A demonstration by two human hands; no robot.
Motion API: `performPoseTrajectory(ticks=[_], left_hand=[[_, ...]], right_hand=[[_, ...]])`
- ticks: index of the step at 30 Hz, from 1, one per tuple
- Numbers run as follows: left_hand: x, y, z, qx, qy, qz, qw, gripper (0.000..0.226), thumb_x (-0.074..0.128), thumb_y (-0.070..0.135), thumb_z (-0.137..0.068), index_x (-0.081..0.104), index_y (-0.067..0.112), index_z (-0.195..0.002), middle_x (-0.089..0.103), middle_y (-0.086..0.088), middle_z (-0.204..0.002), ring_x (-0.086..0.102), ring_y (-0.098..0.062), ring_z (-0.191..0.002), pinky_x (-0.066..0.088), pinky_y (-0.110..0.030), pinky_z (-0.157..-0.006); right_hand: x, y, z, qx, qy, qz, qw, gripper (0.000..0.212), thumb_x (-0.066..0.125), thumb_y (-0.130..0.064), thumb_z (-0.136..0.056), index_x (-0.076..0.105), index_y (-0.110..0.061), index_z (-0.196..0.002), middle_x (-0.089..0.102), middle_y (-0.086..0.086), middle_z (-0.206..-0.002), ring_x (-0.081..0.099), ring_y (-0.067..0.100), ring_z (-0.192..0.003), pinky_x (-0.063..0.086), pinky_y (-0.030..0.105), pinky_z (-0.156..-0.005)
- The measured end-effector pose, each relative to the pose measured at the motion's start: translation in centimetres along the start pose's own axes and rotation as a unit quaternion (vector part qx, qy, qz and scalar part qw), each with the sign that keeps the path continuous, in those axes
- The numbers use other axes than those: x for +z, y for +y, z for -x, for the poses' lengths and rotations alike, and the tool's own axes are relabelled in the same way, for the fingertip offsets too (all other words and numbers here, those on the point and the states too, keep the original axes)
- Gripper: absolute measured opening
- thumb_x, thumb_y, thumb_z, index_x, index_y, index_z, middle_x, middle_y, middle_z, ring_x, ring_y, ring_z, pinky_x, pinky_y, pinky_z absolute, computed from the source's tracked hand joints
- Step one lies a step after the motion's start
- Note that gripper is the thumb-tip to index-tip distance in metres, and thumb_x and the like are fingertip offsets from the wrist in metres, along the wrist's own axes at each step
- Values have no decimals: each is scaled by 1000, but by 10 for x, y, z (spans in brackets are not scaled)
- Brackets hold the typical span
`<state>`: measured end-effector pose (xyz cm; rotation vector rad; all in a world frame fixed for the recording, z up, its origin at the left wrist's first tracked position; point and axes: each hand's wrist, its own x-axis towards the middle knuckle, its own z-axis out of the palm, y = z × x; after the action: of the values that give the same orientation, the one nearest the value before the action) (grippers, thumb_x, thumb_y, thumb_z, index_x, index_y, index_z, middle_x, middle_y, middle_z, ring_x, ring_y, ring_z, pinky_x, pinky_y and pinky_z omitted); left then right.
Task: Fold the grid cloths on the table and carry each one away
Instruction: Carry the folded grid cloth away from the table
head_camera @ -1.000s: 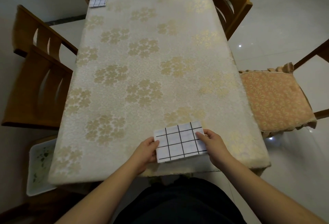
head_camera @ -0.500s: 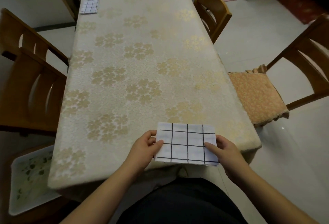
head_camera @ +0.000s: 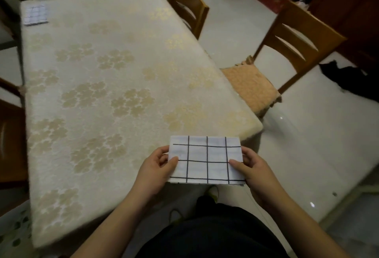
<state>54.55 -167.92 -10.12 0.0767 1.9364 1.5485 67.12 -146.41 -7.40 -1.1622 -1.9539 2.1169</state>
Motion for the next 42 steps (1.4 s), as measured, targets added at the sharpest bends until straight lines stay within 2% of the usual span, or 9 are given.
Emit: performPoseTrajectory(ticks=[3,10,13,19,22,25,30,35,42], left_hand=[[17,6,-2,0,-21,-17,1000,25,60,13,-94,60,25,-116,75,3,-101,73,-14,-88,59,-34,-80],[82,33,-9,50,-98,-101,989,24,62,15,-93,59,31,-110,75,5,-94,72,-6,-79,57,-19,-64],[124,45,-12,71,-124,-128,982,24,64,12,-92,60,32,-104,75,11,-84,71,-2,-73,52,-12,-57],[229,57,-27,62,-178,-187,964,23,65,15,-91,63,31,-106,76,7,-94,73,-12,-84,59,-31,-76],[285,66,-31,86,-202,-221,950,24,64,18,-92,61,34,-109,74,11,-93,71,-2,-83,56,-19,-71],[336,77,-33,89,-219,-215,948,25,63,13,-92,61,28,-112,74,9,-95,70,-2,-84,55,-16,-69],[393,91,-34,76,-229,-194,951,25,62,12,-93,62,32,-109,75,14,-93,71,-4,-83,55,-18,-62],[434,100,-49,59,-242,-207,946,24,62,16,-94,63,32,-112,74,14,-97,71,-8,-86,59,-37,-79],[484,114,-95,34,-273,-179,944,25,61,7,-93,65,24,-111,75,4,-100,71,-14,-93,56,-33,-80]], right_hand=[[-14,5,11,-3,26,-25,999,35,64,-9,-90,58,-26,-120,72,-4,-109,70,10,-93,57,24,-73],[-83,24,33,0,98,-57,994,45,68,-5,-87,56,-25,-125,70,-1,-115,68,15,-104,56,36,-91],[-121,35,40,-8,129,-70,989,46,68,-4,-87,55,-27,-124,70,-2,-112,69,10,-100,57,27,-84],[-212,57,46,-18,186,-78,979,46,69,-4,-86,54,-32,-119,69,-4,-111,68,5,-97,55,19,-77],[-260,65,48,-14,219,-109,969,41,67,-7,-88,55,-35,-116,72,-3,-106,70,9,-95,56,22,-76],[-301,71,50,-14,240,-135,961,34,63,-10,-92,57,-31,-118,74,-1,-102,71,11,-93,56,25,-76],[-352,70,49,-16,256,-151,955,37,65,-8,-90,56,-29,-120,74,0,-99,72,12,-90,56,24,-72],[-388,67,37,-28,271,-135,953,38,67,-7,-89,56,-37,-112,74,-2,-95,72,10,-88,55,22,-73],[-433,57,1,-24,286,-118,951,39,68,-7,-88,57,-31,-117,73,-3,-101,71,9,-90,57,24,-76]])
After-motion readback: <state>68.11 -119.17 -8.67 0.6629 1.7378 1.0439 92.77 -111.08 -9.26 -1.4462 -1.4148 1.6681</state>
